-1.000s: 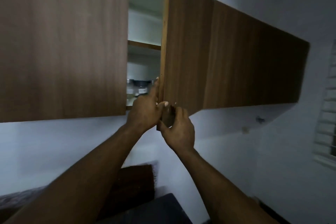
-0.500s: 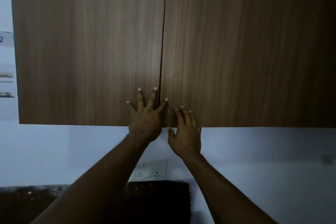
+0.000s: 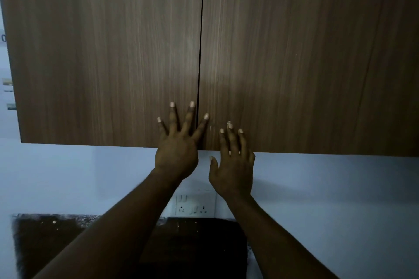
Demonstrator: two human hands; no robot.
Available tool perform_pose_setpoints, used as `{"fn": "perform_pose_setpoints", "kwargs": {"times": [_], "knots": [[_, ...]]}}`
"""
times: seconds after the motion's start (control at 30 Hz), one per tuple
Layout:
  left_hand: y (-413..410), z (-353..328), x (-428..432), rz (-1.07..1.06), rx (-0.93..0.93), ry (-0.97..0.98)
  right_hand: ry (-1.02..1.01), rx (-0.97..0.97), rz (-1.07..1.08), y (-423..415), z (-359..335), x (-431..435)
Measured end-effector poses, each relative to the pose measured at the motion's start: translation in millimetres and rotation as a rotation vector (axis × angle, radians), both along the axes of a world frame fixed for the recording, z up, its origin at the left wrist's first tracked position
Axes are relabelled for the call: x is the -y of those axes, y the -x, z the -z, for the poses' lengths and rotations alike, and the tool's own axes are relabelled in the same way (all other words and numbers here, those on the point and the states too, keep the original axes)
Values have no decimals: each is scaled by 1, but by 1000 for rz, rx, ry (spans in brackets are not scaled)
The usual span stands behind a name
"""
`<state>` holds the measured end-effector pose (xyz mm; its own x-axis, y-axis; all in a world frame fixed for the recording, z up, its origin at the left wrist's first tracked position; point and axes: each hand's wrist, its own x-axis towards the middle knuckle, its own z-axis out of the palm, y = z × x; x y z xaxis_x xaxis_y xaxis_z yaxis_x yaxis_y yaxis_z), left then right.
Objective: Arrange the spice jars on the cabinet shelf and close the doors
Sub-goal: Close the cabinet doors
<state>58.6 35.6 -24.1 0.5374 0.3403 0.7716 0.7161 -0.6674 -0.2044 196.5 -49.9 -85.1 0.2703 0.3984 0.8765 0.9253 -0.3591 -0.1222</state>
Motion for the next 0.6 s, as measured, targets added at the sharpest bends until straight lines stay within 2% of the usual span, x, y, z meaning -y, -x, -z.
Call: {"fn": "perform_pose_setpoints", "kwargs": {"times": [0.23, 0.43, 0.53, 0.6], "knots": [[-3, -1, 15, -22, 12, 126, 64, 66, -48, -13, -12, 20], [4, 11, 25, -3, -74, 256, 160, 70, -79, -16, -24, 39], [16, 13, 28, -1, -108, 287, 196, 12, -155, -15, -26, 47], [24, 11, 30, -2, -119, 308, 167, -80, -279, -15, -31, 53]]}}
